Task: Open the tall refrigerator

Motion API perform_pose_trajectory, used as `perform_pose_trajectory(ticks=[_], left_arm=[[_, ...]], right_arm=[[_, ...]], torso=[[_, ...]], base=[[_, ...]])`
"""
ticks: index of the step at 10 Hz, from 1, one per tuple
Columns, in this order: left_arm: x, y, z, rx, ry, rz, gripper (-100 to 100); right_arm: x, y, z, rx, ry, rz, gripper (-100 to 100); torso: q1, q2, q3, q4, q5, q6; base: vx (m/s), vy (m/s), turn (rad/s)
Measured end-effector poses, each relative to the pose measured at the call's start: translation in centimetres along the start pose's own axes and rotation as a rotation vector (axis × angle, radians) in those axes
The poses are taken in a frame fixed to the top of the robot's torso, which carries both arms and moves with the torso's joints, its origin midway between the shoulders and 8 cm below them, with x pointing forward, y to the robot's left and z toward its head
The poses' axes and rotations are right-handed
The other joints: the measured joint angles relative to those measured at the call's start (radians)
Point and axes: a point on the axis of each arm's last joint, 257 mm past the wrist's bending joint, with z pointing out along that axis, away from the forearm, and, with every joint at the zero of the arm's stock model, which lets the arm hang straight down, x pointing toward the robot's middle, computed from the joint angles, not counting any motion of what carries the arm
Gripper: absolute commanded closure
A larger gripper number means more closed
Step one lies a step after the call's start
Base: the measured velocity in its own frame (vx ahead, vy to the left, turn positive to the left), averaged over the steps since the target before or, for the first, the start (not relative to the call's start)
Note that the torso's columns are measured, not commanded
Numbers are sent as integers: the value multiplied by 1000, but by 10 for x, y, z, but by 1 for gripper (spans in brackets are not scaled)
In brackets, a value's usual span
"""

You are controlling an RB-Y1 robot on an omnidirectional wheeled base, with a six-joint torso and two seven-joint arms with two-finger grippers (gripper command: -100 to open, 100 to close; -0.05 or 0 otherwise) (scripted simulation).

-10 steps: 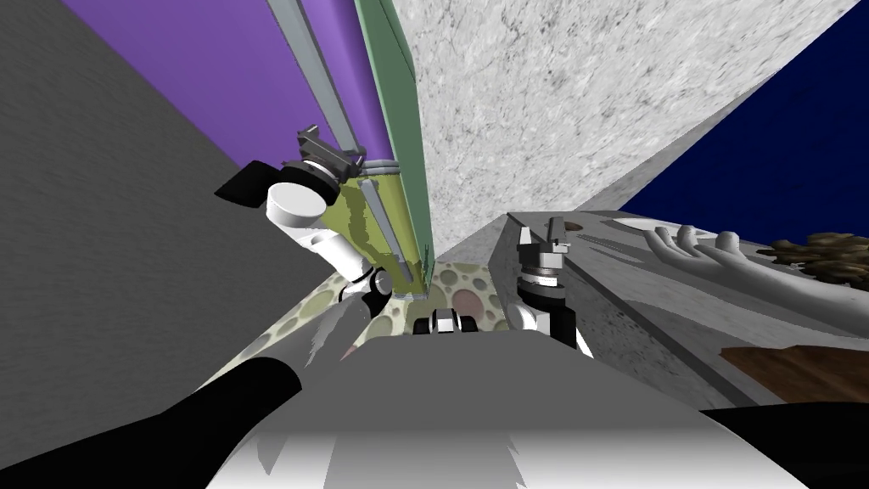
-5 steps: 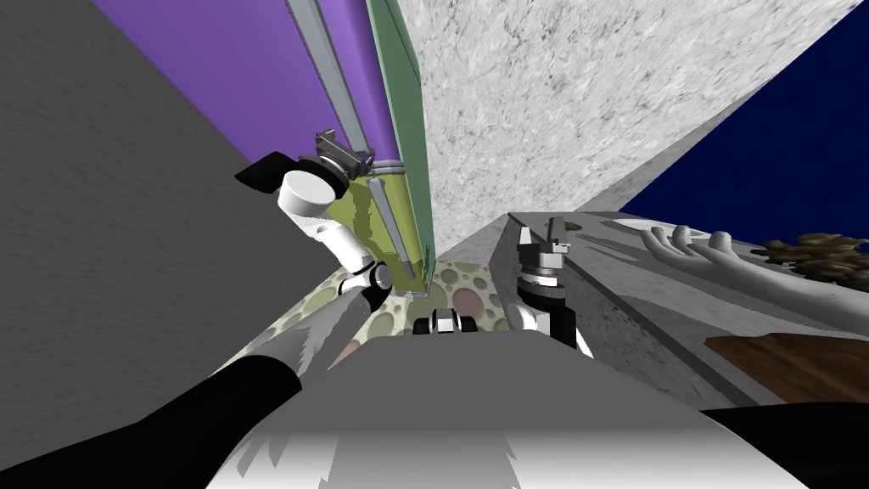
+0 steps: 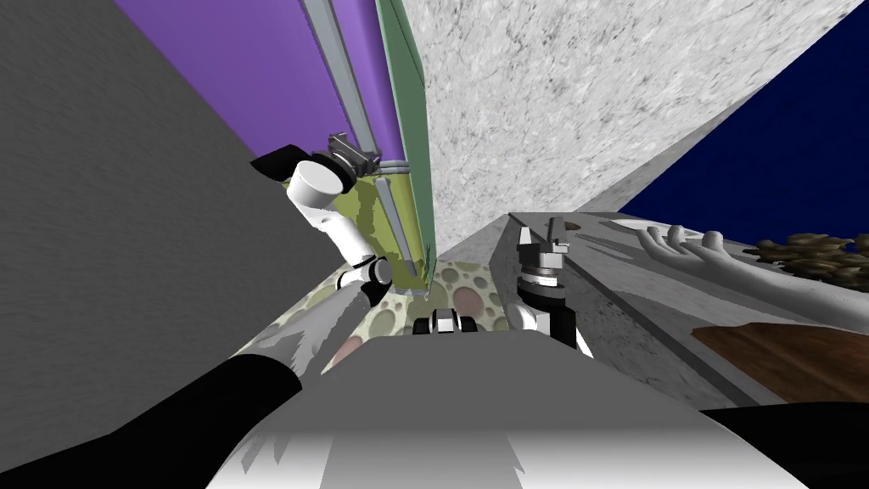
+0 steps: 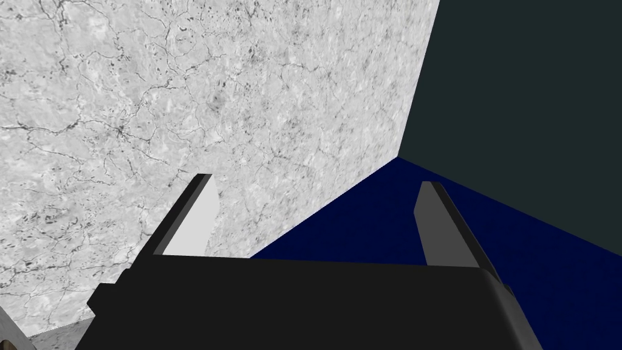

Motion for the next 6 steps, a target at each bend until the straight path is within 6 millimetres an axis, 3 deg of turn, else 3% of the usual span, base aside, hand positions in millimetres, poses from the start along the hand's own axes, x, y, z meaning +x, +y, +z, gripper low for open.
perform_pose_trajectory(ticks=[6], left_arm=[[3,26,32,-60,-40,-38,-100]], right_arm=[[0,0,0,0,0,0,0]], torso=[[-5,-1,0,-3,-1,3]], base=[[-39,17,12]])
